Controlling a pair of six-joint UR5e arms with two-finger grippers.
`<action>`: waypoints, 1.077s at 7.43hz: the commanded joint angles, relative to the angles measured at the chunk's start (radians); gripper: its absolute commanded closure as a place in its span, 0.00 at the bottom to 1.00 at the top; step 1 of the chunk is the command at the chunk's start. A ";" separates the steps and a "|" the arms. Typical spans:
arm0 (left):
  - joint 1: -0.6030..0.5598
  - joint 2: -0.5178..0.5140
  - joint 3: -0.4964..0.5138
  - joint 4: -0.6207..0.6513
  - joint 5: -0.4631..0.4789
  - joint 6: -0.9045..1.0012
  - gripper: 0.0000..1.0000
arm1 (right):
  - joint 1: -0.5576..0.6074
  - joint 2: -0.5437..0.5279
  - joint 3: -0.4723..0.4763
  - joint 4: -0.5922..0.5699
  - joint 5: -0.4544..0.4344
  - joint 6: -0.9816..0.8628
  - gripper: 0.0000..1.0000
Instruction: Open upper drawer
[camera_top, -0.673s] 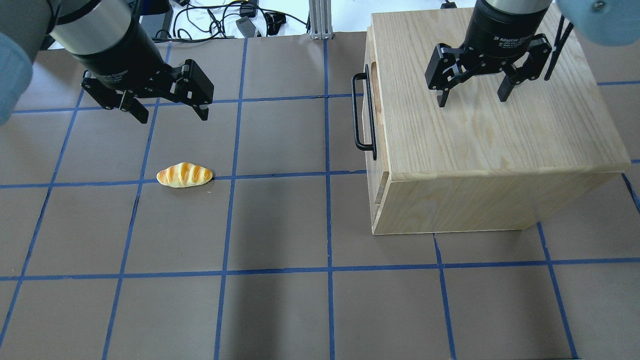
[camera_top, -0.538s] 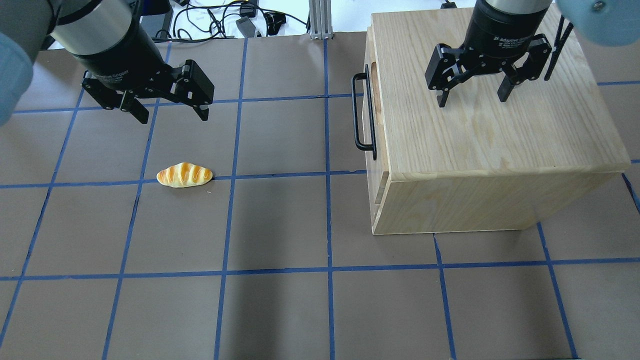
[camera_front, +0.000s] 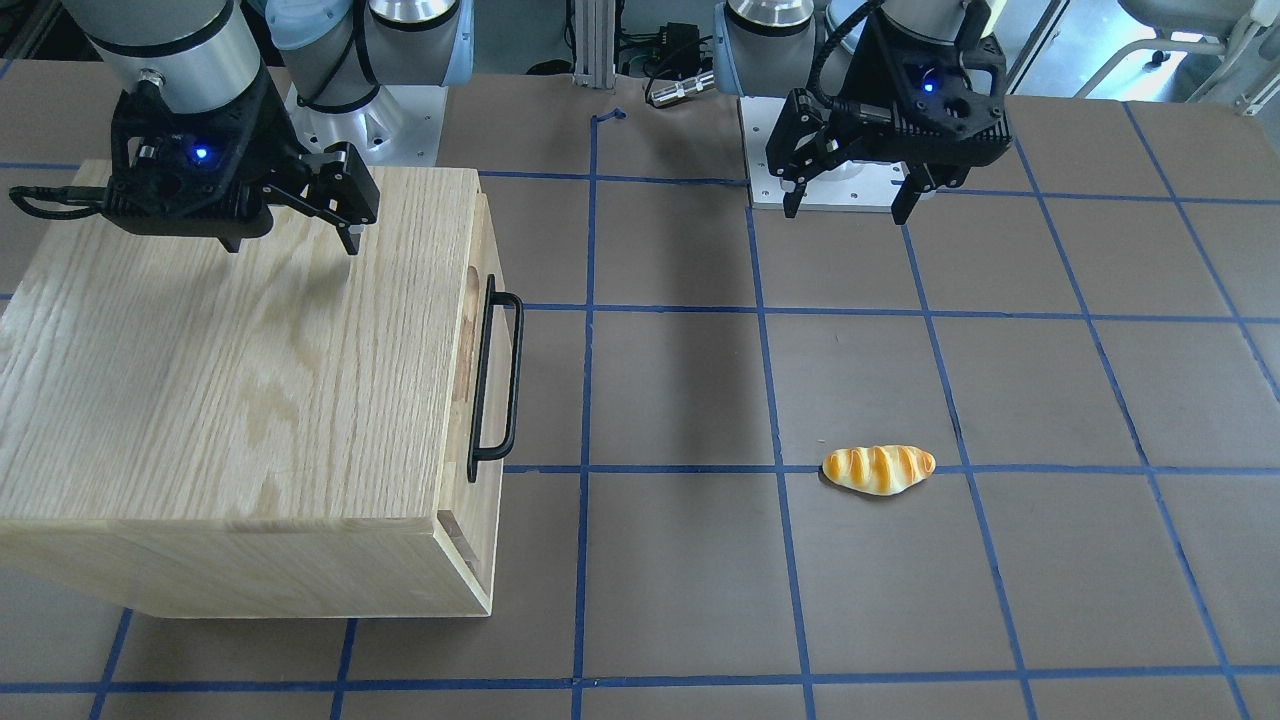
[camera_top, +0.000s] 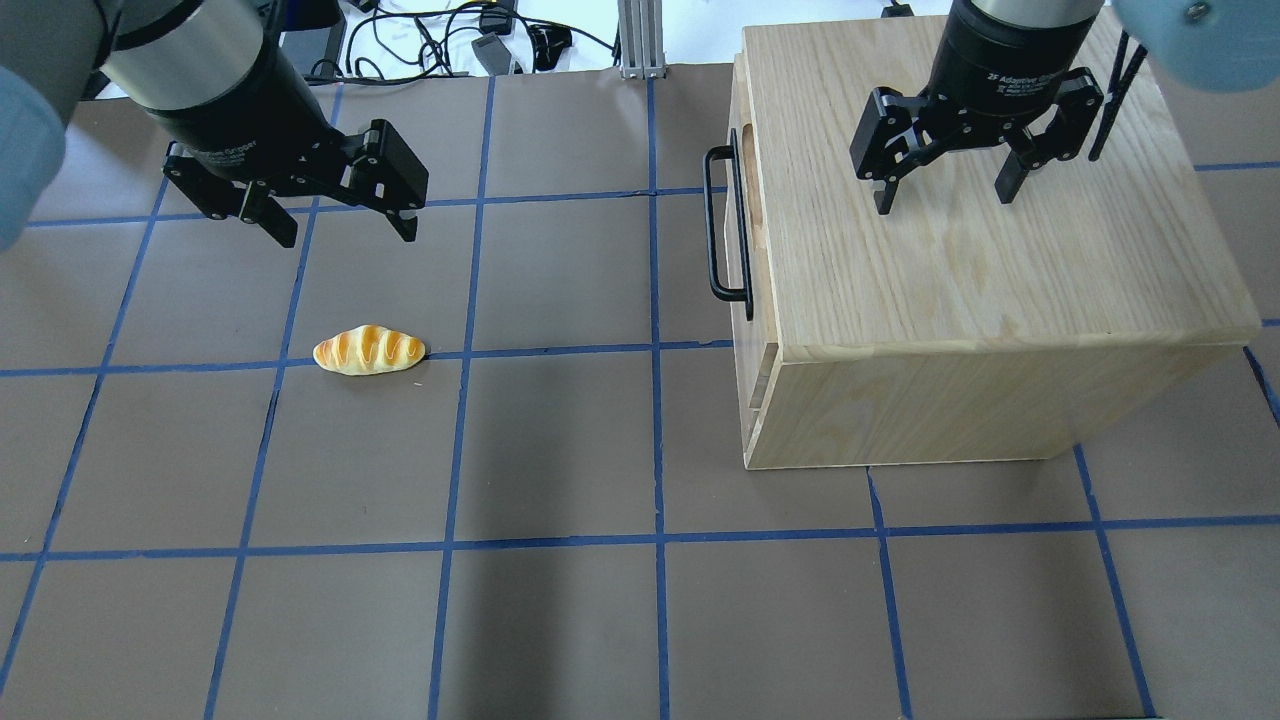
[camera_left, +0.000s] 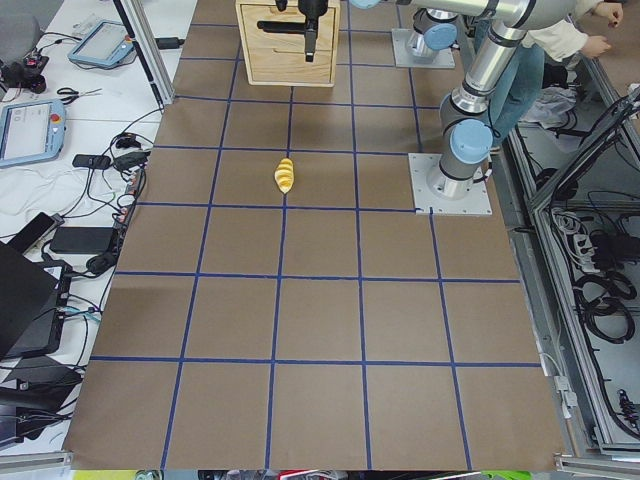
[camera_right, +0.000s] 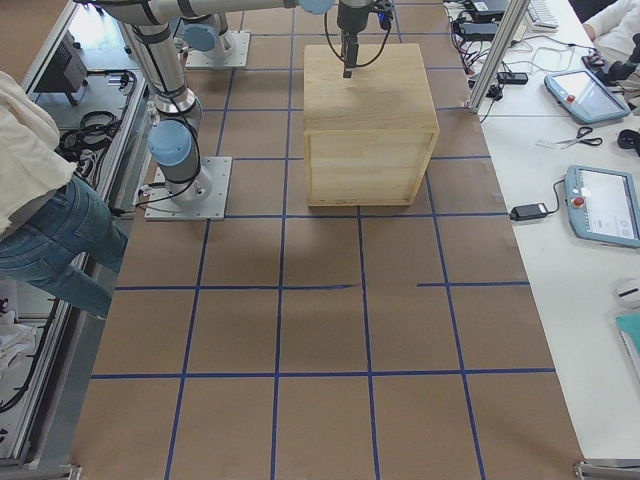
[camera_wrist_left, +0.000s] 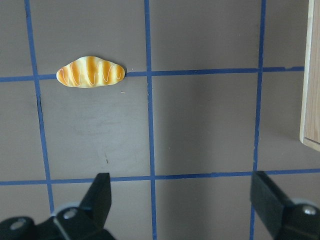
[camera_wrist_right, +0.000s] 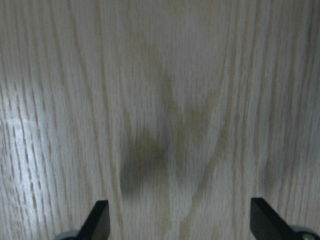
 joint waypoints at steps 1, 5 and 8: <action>-0.001 0.003 0.003 -0.008 0.004 -0.004 0.00 | 0.000 0.000 0.001 0.000 0.000 0.001 0.00; -0.006 -0.003 0.004 -0.025 0.006 -0.009 0.00 | 0.000 0.000 -0.001 0.000 0.000 0.001 0.00; -0.023 -0.034 0.012 -0.019 -0.040 -0.013 0.00 | 0.000 0.000 -0.001 0.000 0.000 0.001 0.00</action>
